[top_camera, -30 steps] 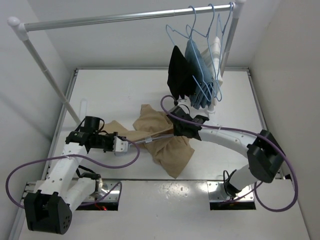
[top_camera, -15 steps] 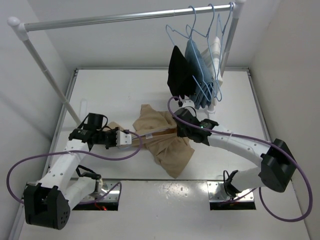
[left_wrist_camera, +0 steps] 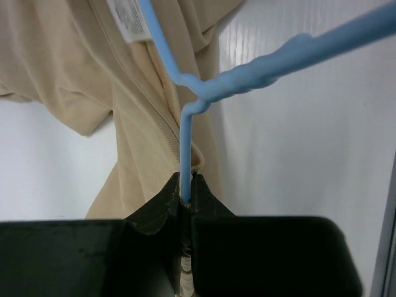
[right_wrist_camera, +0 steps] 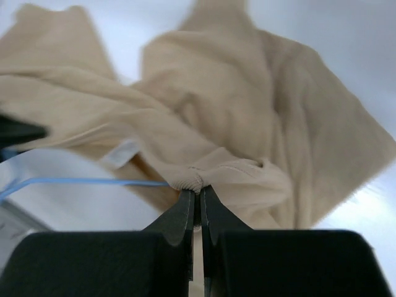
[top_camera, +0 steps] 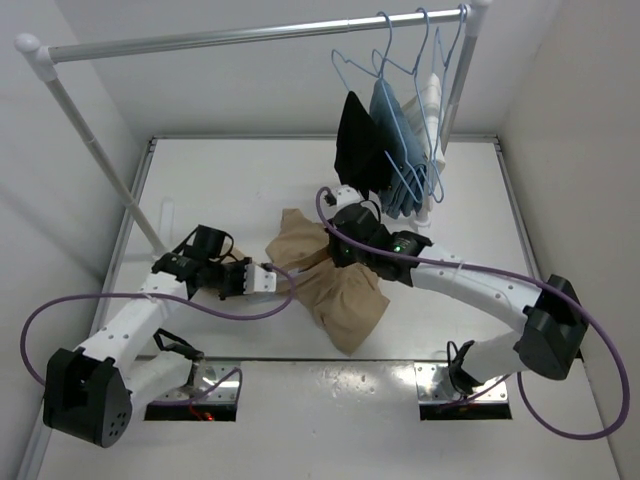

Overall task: Place the t-shirt on the hanger
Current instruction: Place tshirt on hanger

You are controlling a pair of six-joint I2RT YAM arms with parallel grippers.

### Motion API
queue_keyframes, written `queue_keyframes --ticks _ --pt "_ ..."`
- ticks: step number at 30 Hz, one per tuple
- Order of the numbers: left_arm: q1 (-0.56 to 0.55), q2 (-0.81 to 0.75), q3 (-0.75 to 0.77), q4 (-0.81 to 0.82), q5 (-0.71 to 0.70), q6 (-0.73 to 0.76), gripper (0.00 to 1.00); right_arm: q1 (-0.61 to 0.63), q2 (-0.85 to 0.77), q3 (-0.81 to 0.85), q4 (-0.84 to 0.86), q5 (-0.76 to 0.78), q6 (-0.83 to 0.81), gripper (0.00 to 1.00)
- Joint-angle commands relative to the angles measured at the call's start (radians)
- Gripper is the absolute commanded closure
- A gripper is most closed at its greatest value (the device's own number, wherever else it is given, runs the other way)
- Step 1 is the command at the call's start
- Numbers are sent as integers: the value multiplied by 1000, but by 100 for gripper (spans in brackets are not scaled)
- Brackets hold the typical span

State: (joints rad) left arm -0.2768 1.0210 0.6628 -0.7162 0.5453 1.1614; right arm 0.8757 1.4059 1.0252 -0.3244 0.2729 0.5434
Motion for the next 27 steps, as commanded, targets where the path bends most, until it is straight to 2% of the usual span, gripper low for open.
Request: queue_keyframes --ticks 1,7,11,13,14,17,19,23,27 --pt "-19 19 67 89 4 -127 100 32 10 75 82 -115 -79 100" --pt "-10 19 142 100 131 -221 100 42 1 52 56 -251 -152 100" --pt "-10 19 173 44 180 -165 100 42 -22 43 -27 -281 -174 100" --pt "-19 19 173 17 194 -111 100 28 -41 42 -41 -281 -174 90" --pt "-19 8 173 -6 194 -95 100 28 -60 42 -54 -240 -187 74" --pt "-19 8 173 -28 194 -60 100 28 -73 97 -131 -239 -258 48" --pt "-19 8 182 -38 194 -46 100 40 -73 171 -209 -227 -327 43" --pt "-19 8 195 -49 212 -13 100 40 -29 283 -321 -300 -417 39" --pt "-19 17 207 -87 252 29 100 49 -19 291 -294 -377 -471 37"
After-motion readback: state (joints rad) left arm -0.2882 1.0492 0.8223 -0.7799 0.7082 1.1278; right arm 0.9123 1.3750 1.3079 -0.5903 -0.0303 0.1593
